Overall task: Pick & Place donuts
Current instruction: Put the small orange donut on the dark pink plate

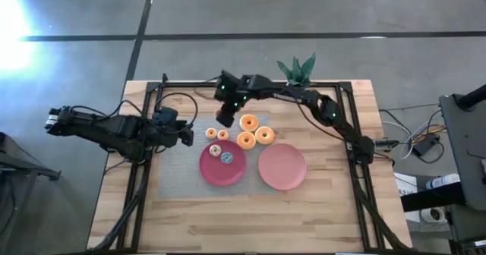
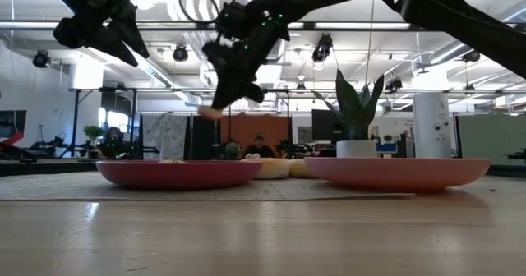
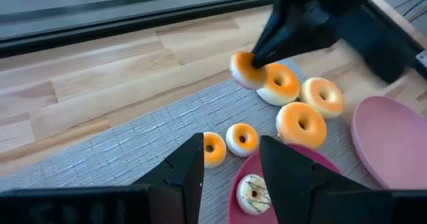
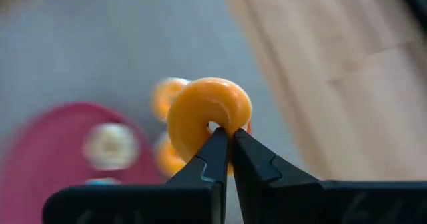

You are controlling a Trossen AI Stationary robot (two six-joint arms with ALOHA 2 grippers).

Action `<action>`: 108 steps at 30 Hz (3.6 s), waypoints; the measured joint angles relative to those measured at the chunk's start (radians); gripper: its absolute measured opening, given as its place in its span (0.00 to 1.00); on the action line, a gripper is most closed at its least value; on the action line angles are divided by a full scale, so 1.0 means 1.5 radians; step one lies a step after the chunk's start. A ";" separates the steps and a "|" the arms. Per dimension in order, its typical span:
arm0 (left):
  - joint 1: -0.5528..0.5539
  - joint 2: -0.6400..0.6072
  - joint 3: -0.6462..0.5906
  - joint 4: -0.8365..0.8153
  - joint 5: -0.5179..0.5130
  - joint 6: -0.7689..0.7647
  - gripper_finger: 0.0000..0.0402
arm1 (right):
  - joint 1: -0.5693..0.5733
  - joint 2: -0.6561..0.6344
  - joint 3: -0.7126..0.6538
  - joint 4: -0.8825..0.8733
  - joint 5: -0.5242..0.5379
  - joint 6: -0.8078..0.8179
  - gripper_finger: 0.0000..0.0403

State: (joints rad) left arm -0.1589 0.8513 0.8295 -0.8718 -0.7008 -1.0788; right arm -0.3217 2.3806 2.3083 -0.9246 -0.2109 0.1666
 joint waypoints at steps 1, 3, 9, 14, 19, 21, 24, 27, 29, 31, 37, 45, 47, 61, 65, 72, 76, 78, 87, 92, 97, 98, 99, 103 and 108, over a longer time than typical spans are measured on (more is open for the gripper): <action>0.000 0.000 0.000 0.000 0.000 0.004 0.30 | -0.003 -0.004 0.004 -0.003 -0.027 0.019 0.02; 0.000 0.000 0.000 0.000 0.000 0.002 0.30 | -0.002 -0.018 0.006 -0.003 -0.028 0.036 0.02; 0.020 -0.019 0.000 0.013 0.038 -0.088 0.30 | 0.065 -0.081 0.005 0.053 0.276 -0.072 0.02; 0.049 -0.089 0.000 0.077 0.042 -0.087 0.30 | 0.116 -0.103 -0.026 0.175 0.440 -0.202 0.02; 0.088 -0.168 0.000 0.163 0.082 -0.046 0.30 | 0.153 -0.146 -0.078 0.304 0.583 -0.297 0.02; 0.105 -0.197 0.000 0.184 0.099 -0.044 0.30 | 0.168 -0.158 -0.107 0.370 0.628 -0.350 0.02; 0.126 -0.229 0.000 0.246 0.155 -0.043 0.30 | 0.194 -0.182 -0.164 0.527 0.666 -0.447 0.02; 0.142 -0.239 0.000 0.344 0.235 -0.030 0.30 | 0.221 -0.206 -0.211 0.723 0.694 -0.581 0.02; 0.147 -0.240 0.001 0.408 0.266 -0.023 0.30 | 0.239 -0.215 -0.237 0.845 0.699 -0.674 0.02; 0.150 -0.231 0.003 0.458 0.275 -0.032 0.30 | 0.256 -0.218 -0.257 0.933 0.692 -0.755 0.02; 0.152 -0.174 0.000 0.536 0.351 -0.081 0.30 | 0.300 -0.223 -0.264 0.994 0.659 -0.872 0.02; 0.161 -0.098 0.000 0.665 0.459 -0.156 0.30 | 0.332 -0.224 -0.251 0.990 0.635 -0.951 0.02; 0.166 -0.084 0.000 0.704 0.489 -0.168 0.30 | 0.338 -0.225 -0.247 0.992 0.631 -0.977 0.02; 0.221 -0.089 0.004 0.749 0.540 -0.205 0.30 | 0.355 -0.225 -0.244 1.037 0.656 -1.006 0.02; 0.221 -0.083 0.002 0.790 0.573 -0.223 0.30 | 0.355 -0.225 -0.244 1.047 0.641 -1.009 0.02; 0.224 -0.063 0.002 0.828 0.627 -0.257 0.30 | 0.354 -0.225 -0.244 1.045 0.565 -1.039 0.02; 0.224 -0.060 0.005 0.831 0.650 -0.261 0.30 | 0.352 -0.225 -0.244 1.045 0.561 -1.039 0.02; 0.224 -0.060 0.008 0.832 0.656 -0.263 0.30 | 0.352 -0.225 -0.244 1.045 0.558 -1.038 0.02; 0.233 -0.060 0.022 0.837 0.685 -0.264 0.30 | 0.344 -0.225 -0.259 1.046 0.560 -1.032 0.02; 0.234 -0.060 0.022 0.828 0.697 -0.260 0.30 | 0.339 -0.225 -0.264 1.047 0.560 -1.031 0.02; 0.242 -0.060 0.022 0.820 0.709 -0.261 0.30 | 0.338 -0.224 -0.249 1.043 0.558 -1.035 0.02; 0.244 -0.060 0.022 0.820 0.712 -0.261 0.30 | 0.336 -0.224 -0.247 1.043 0.558 -1.035 0.02; 0.247 -0.060 0.022 0.820 0.713 -0.261 0.30 | 0.334 -0.224 -0.247 1.043 0.558 -1.035 0.02; 0.262 -0.060 0.022 0.821 0.724 -0.266 0.30 | 0.333 -0.224 -0.247 1.044 0.555 -1.033 0.02; 0.273 -0.060 0.022 0.820 0.738 -0.273 0.30 | 0.325 -0.224 -0.254 1.045 0.551 -1.015 0.02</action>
State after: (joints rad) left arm 0.2512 0.7609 0.8631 0.3576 0.4063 -1.4879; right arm 0.1652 2.0445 1.9276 0.6426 0.6151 -1.3561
